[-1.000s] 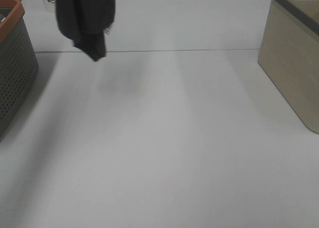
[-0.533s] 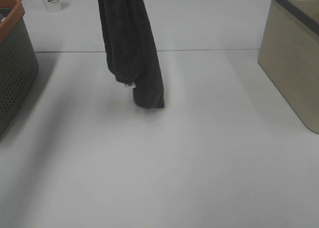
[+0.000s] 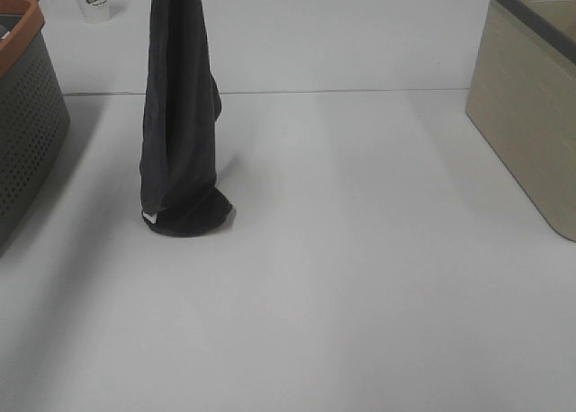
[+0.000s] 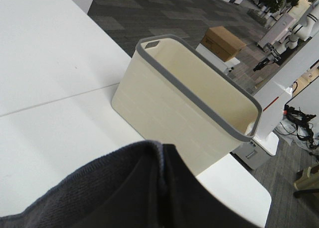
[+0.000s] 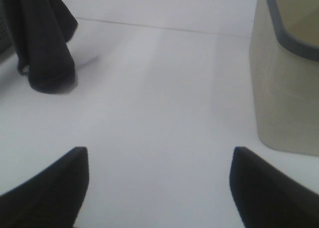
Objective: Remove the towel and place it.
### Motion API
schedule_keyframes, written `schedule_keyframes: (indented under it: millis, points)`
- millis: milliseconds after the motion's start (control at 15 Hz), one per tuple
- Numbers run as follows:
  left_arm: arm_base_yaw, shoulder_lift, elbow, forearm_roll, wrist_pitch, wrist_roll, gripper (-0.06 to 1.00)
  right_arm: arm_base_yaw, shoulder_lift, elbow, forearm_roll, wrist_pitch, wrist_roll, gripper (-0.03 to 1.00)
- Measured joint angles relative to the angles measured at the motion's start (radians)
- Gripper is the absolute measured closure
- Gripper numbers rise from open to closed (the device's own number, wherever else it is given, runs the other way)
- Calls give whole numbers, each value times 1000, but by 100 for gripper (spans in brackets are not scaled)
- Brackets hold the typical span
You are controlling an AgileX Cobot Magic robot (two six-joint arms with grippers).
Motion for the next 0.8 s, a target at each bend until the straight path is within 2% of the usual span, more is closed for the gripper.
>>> schedule_keyframes:
  millis: [133, 200, 333, 400, 533, 733, 800]
  points:
    - [0, 1, 16, 2, -3, 3, 94, 0, 69, 0, 87, -116, -41, 21]
    - [0, 1, 16, 2, -5, 3, 94, 0, 119, 0, 144, -173, -99, 22]
    - [0, 0, 16, 2, -19, 3, 94, 0, 261, 7, 324, -275, -295, 23]
    - [0, 0, 16, 2, -25, 3, 94, 0, 297, 9, 384, -290, -347, 23]
    - [0, 0, 16, 2, -35, 3, 94, 0, 495, 15, 641, -323, -626, 23]
    - [0, 0, 16, 2, -36, 3, 94, 0, 795, 15, 1032, -320, -1064, 25]
    - [0, 0, 16, 2, -36, 3, 94, 0, 993, 15, 1252, -278, -1368, 25]
